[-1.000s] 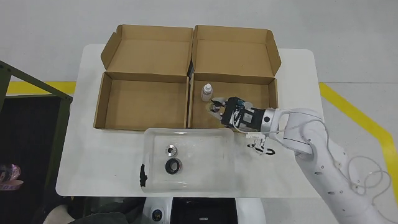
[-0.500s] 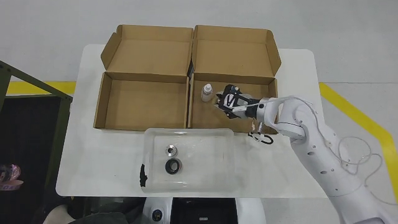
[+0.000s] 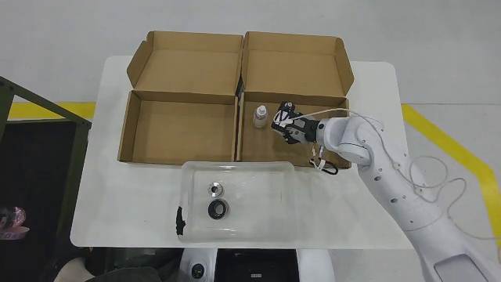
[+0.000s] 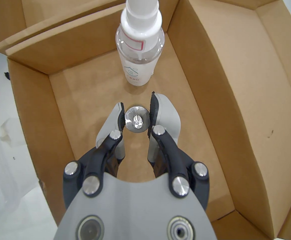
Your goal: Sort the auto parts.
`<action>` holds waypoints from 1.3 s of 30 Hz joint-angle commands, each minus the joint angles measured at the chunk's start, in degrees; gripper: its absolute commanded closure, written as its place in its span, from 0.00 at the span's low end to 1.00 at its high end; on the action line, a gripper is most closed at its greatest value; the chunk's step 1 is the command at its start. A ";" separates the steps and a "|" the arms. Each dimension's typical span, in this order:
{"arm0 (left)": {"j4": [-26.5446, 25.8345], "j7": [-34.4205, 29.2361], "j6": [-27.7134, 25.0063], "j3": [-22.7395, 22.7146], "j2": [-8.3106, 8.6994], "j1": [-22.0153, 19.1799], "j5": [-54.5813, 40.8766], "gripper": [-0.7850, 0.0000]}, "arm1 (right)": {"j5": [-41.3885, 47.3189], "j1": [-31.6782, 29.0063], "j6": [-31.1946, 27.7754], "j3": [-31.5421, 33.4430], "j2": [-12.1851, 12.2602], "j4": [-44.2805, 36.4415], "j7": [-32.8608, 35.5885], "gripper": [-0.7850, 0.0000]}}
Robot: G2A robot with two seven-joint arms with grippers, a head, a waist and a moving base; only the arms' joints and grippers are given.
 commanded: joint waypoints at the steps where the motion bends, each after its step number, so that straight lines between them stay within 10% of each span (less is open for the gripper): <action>1: 0.00 0.00 0.00 0.00 0.00 0.00 0.00 0.00 | -0.33 0.47 0.38 -0.53 -0.17 0.59 0.28 0.97; 19: 0.00 0.00 0.00 0.00 0.00 0.00 0.00 0.00 | -1.62 2.26 2.78 -2.59 -1.22 1.81 1.77 0.62; 39: 0.00 0.00 0.00 0.00 0.00 0.00 0.00 0.00 | -3.69 -13.61 -0.39 8.11 2.46 -24.30 -0.49 0.53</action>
